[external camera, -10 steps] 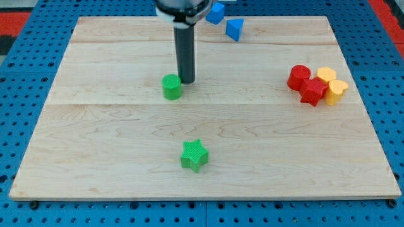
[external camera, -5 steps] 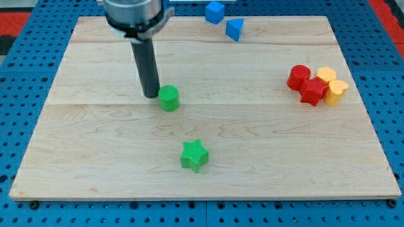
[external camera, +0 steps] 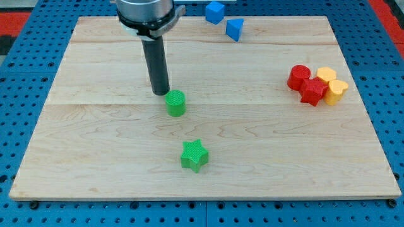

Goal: Slide green circle to green star

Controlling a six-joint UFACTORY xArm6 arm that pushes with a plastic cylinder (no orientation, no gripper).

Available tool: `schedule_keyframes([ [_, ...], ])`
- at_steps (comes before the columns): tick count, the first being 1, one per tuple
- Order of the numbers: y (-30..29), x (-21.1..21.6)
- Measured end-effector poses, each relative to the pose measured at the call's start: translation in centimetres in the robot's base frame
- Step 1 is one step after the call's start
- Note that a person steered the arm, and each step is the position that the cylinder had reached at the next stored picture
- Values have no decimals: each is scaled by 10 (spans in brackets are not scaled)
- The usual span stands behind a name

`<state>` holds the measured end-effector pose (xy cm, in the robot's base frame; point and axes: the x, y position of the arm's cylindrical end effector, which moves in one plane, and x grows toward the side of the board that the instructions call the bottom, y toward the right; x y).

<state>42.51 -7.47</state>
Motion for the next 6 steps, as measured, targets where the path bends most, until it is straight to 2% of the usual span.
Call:
schedule_keyframes([
  [1,19,36],
  [2,28,50],
  [4,28,40],
  [6,54,33],
])
